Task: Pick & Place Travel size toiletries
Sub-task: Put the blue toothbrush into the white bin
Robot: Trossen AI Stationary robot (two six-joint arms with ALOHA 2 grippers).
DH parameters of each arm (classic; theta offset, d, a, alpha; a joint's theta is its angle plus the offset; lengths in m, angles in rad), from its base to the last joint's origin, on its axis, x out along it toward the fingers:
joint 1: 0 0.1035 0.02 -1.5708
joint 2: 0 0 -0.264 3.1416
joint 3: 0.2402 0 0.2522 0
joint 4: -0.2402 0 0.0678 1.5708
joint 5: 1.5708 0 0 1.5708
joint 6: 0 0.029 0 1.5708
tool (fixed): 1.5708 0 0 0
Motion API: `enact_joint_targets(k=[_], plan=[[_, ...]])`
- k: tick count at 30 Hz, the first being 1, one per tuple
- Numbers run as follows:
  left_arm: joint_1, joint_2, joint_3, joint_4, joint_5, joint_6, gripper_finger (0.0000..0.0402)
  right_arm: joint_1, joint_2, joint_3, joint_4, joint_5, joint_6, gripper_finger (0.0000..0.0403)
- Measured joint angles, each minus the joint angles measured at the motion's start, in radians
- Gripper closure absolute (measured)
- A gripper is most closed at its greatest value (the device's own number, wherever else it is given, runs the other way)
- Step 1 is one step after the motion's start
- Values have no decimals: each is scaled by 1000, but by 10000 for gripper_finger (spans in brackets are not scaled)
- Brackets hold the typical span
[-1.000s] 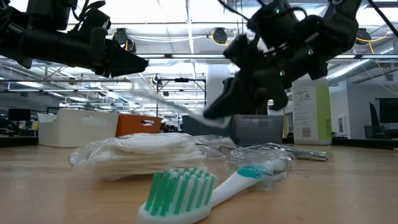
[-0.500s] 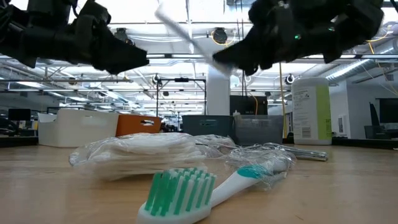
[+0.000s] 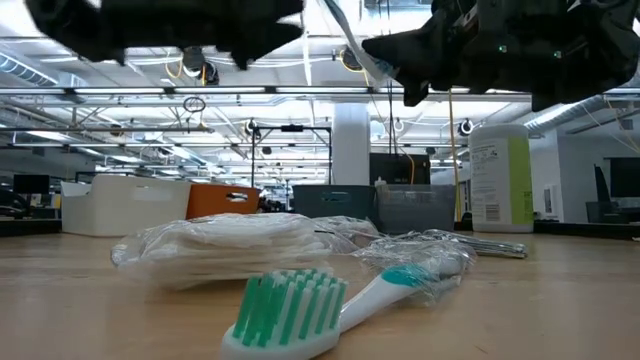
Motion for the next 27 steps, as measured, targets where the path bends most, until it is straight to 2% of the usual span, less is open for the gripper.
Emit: enact_joint_targets(k=[3, 7, 11, 24, 27], plan=[[-20, 80, 81, -3, 56, 11, 149, 0, 0, 0, 0, -1, 0, 367], [-33, 159, 166, -1, 60, 24, 149, 0, 0, 0, -10, -2, 1, 367], [-33, 195, 200, -3, 61, 34, 149, 0, 0, 0, -11, -2, 1, 367], [-28, 179, 197, -79, 30, 62, 151, 0, 0, 0, -18, -4, 0, 368], [-30, 179, 197, -100, 52, 85, 180, 0, 0, 0, -22, -4, -1, 367]])
